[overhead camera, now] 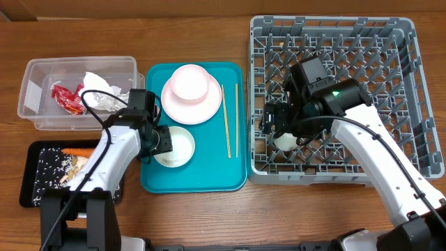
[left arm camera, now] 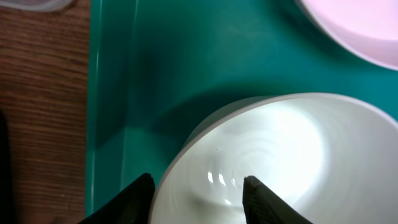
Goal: Sort waste into correct bins and load items into the dishwasher
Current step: 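Lower the left gripper and grasp the rim of the white bowl, then lift the white bowl right while the right gripper grasps its rim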
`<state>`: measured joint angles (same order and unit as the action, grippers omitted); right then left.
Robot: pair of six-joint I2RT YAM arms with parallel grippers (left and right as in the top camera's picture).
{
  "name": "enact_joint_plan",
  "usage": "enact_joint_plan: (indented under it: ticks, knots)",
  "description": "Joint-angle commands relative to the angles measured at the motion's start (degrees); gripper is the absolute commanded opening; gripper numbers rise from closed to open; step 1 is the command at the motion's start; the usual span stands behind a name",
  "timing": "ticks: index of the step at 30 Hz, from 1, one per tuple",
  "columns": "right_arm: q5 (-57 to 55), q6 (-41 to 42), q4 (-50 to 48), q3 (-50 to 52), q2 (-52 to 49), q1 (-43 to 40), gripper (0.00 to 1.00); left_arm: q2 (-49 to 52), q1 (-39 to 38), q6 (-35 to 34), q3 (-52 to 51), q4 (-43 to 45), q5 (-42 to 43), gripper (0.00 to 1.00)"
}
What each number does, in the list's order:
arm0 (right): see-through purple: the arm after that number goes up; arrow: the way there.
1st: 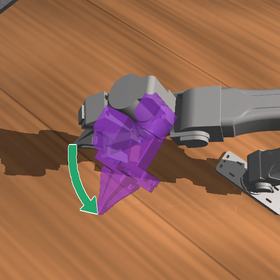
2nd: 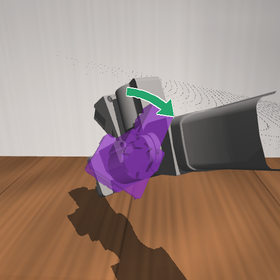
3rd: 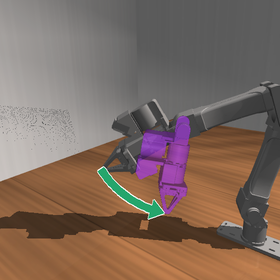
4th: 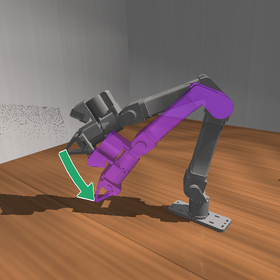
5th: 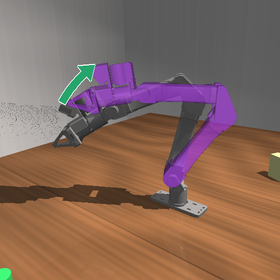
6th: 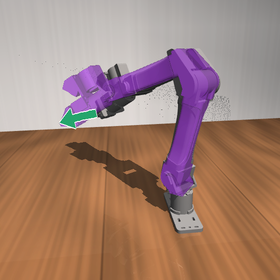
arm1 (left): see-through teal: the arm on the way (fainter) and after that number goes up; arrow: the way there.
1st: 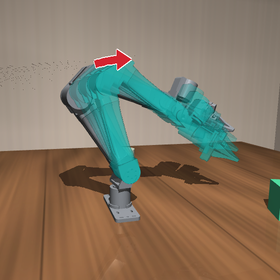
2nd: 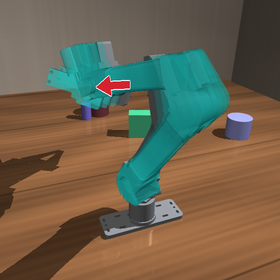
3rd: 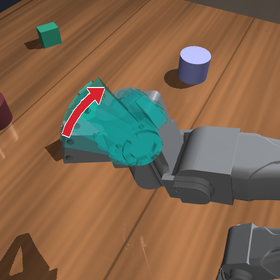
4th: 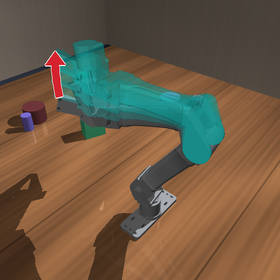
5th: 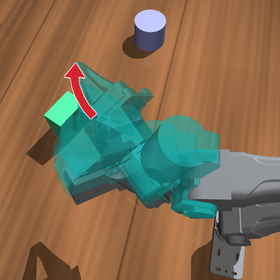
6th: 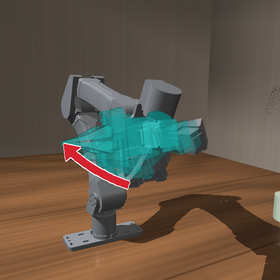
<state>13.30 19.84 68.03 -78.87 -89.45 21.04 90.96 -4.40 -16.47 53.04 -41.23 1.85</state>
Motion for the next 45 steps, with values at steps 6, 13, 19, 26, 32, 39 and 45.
enact_joint_plan:
  ticks: [6,13,19,26,32,39,45]
  knots:
    - [0.3,-0.3,-0.2,-1.8,0.0,0.0,1.0,-0.3,0.3,-0.5,-2.0,0.8,0.9,0.28]
    - [0.3,-0.3,0.0,-1.8,0.0,0.0,1.0,-0.3,0.3,-0.5,-2.0,0.8,1.2,0.15]
    - [0.3,-0.3,0.0,-1.8,0.0,0.0,1.0,-0.3,0.3,-0.5,-1.7,0.6,1.2,0.04]
    - [0.3,-3.6,-0.2,-2.2,0.0,-0.1,1.0,-0.4,0.3,-0.2,1.1,-2.9,1.2,0.04]
    - [0.3,-6.6,1.8,-9.2,0.0,-0.1,1.0,-1.7,0.3,0.0,8.6,-9.4,3.5,0.04]
    - [2.5,-6.3,3.6,-14.9,0.0,-0.1,0.95,-3.1,0.0,1.5,19.9,-20.2,9.4,0.04]
    - [5.0,-6.4,3.6,-14.8,0.0,3.2,0.84,-3.1,-4.6,2.3,27.3,-27.6,11.4,0.04]
